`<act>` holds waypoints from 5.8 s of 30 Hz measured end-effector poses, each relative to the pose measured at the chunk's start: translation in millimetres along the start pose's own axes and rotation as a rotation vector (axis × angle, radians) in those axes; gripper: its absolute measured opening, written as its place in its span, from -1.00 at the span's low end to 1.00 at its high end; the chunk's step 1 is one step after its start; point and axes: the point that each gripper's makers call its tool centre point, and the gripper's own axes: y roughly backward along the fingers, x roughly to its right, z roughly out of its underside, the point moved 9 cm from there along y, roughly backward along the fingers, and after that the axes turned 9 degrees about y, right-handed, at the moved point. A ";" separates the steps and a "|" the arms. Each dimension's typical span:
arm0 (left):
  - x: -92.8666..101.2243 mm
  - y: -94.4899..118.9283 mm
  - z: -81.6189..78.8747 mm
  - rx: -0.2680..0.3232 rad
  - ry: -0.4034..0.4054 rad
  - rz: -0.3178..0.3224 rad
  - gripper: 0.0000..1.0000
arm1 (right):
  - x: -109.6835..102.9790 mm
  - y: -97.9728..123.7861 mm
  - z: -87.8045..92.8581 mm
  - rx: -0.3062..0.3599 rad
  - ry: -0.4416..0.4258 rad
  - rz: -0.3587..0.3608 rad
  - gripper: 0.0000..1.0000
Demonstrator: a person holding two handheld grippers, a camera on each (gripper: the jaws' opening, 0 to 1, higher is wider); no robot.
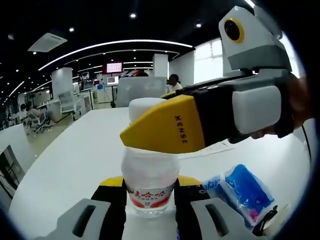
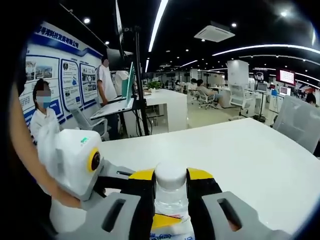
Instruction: Arrange the tabletop items into an orderly group along one side of the table until the central work area is clear of visible clutter.
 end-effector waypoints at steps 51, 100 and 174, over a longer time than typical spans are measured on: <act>31.7 56.4 -17.8 -0.032 -0.211 0.234 0.39 | -36.5 135.8 16.6 0.023 -0.175 0.386 -0.03; 130.2 -18.3 4.7 -0.363 -0.615 0.641 0.02 | -128.3 191.9 128.4 -0.261 -0.662 0.722 -0.28; 156.7 14.6 -21.2 -0.326 -0.450 0.620 -1.00 | -103.9 258.3 120.3 -0.451 -0.446 0.621 -1.00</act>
